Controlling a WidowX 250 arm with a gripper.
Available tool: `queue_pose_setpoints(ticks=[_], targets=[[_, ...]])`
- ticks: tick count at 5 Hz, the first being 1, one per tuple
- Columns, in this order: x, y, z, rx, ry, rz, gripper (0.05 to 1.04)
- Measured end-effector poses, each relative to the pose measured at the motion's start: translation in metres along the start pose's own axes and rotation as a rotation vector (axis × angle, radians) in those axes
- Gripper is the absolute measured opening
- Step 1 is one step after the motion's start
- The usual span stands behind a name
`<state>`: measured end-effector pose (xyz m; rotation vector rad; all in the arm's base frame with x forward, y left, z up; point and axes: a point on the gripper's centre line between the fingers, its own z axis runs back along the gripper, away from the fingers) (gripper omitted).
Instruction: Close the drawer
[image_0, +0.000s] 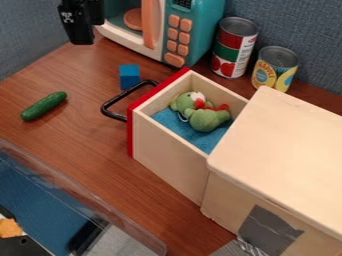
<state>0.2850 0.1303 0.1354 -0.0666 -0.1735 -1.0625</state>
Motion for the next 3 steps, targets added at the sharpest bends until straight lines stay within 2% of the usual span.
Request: queue_pose_setpoints(ticks=[1, 2, 3], targets=[[-0.002, -0.002, -0.012, -0.04, 0.004, 0.001, 0.999], [-0.002, 0.003, -0.041, -0.043, 0.056, -0.076, 0.999], [-0.002, 0.006, -0.061, -0.014, 0.098, -0.175, 0.999]])
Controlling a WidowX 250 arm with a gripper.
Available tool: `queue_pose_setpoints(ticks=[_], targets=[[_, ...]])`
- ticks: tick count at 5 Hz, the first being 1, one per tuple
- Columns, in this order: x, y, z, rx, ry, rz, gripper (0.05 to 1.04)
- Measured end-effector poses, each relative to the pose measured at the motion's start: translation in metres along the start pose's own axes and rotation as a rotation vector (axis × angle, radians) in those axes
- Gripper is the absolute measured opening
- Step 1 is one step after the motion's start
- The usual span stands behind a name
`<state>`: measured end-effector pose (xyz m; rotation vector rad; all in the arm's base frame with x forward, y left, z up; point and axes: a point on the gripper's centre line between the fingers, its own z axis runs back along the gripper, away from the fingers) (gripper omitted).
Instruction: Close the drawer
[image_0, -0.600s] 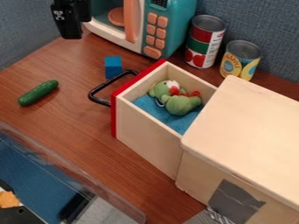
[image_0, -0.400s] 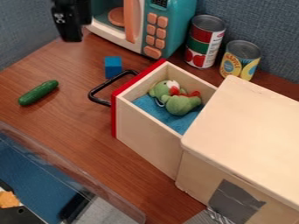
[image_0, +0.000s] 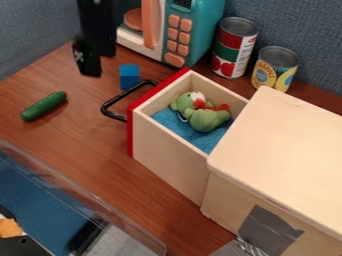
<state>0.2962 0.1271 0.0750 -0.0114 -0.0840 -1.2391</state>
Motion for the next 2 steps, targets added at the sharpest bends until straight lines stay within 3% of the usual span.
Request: queue_pose_setpoints(ticks=[1, 2], targets=[[0.007, -0.001, -0.019, 0.01, 0.044, -0.144, 0.999], [0.01, -0.003, -0.029, -0.011, 0.091, -0.294, 0.999]])
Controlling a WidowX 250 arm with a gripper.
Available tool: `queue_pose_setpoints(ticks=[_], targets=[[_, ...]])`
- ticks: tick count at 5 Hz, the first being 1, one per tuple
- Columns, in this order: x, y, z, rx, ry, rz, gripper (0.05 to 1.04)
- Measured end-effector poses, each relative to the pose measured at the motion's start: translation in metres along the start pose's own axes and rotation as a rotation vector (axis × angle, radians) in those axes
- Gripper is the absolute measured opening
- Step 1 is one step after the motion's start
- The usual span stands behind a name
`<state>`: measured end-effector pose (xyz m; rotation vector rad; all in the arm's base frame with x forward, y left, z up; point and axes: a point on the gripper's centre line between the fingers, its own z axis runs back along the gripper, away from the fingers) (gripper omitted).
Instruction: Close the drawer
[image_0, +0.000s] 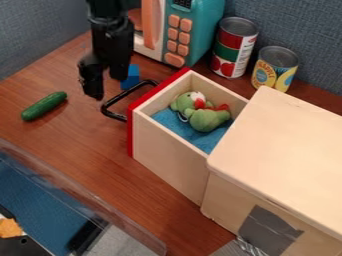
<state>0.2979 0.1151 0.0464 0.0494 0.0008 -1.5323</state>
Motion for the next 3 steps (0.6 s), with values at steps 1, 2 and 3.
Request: queue_pose_setpoints(ticks=[1, 2, 3], targets=[[0.0, -0.003, -0.01, -0.02, 0.008, -0.082, 0.999], [0.004, -0.007, -0.023, -0.045, 0.032, -0.121, 0.999], [0.012, -0.01, -0.03, -0.037, 0.024, -0.109, 1.0]])
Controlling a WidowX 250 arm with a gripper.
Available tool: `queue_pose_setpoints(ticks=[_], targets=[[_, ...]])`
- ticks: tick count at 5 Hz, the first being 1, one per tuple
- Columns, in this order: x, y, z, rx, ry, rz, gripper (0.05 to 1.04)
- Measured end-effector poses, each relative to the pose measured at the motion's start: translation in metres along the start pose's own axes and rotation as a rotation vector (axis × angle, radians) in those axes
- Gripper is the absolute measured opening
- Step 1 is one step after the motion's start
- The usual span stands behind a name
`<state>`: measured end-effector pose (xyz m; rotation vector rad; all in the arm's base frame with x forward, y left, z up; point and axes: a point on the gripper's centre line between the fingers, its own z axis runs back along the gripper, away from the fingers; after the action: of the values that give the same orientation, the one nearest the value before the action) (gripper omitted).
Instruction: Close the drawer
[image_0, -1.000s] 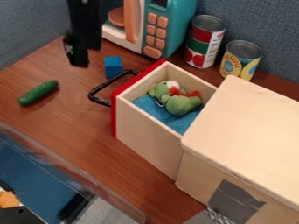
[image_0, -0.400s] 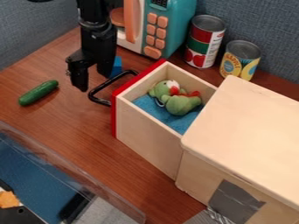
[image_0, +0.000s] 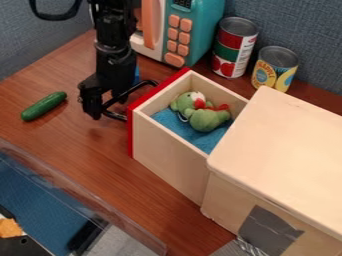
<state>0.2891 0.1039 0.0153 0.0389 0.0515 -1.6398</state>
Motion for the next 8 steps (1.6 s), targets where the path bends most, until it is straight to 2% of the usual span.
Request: queue_pose_setpoints(ticks=[1, 4, 5, 6, 7, 8], targets=[[0.022, -0.005, -0.006, -0.025, -0.04, -0.013, 1.0], [0.114, -0.001, -0.003, -0.019, -0.127, -0.11, 0.998], [0.135, 0.001, -0.001, -0.018, -0.141, -0.114, 0.998], [0.142, 0.01, 0.0, -0.014, -0.151, -0.073, 0.999], [0.141, 0.009, 0.0, -0.028, -0.119, -0.008, 0.999], [0.115, 0.001, 0.005, -0.057, 0.026, 0.174, 0.999]])
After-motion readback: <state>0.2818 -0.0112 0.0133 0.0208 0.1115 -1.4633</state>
